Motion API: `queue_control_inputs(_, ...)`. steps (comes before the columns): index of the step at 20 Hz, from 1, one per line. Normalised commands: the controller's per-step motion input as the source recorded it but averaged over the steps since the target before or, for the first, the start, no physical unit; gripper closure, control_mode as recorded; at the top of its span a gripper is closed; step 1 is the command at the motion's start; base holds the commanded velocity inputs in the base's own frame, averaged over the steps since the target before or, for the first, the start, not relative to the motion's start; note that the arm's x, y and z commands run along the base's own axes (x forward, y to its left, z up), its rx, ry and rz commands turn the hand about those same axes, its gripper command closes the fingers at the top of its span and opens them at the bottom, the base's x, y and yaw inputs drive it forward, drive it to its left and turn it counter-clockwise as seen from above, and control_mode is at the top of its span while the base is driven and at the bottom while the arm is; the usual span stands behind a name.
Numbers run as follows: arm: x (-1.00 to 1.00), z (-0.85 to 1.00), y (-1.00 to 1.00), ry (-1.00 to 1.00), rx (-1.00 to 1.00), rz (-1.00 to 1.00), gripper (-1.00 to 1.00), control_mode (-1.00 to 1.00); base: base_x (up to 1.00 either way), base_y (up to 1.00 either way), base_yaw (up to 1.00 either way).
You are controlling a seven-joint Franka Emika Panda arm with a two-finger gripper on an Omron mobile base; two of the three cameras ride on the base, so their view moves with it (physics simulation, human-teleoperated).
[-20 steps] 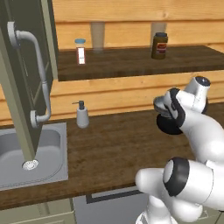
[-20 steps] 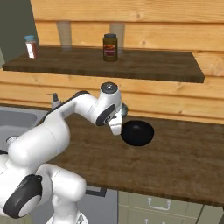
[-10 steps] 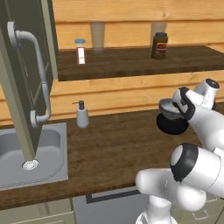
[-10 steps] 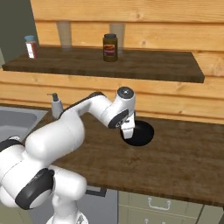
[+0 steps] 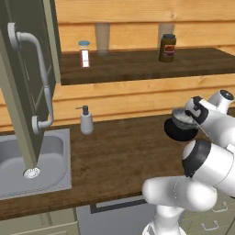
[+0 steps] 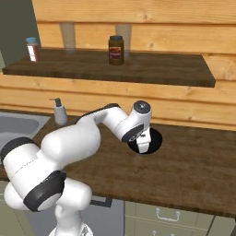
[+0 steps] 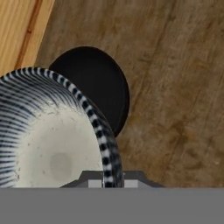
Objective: Pick up the bowls on the counter and stack them on top of one another in the open cabinet. Place the smaller bowl on top of the larger bowl.
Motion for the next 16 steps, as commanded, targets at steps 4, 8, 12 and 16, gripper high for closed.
queue_control_inputs(4,0.35,-0.23,0.00,0.00,0.00,0.00,1.00,-1.00,0.00,0.00,0.00)
queue_control_inputs(8,0.31,-0.36,0.00,0.00,-0.04,0.00,1.00,-1.00,0.00,0.00,0.00)
queue_control_inputs(12,0.00,-0.42,-0.10,0.00,-0.06,0.00,1.00,-1.00,0.00,0.00,0.00)
queue_control_inputs(16,0.02,-0.24,-0.11,0.00,-0.03,0.00,1.00,-1.00,0.00,0.00,0.00)
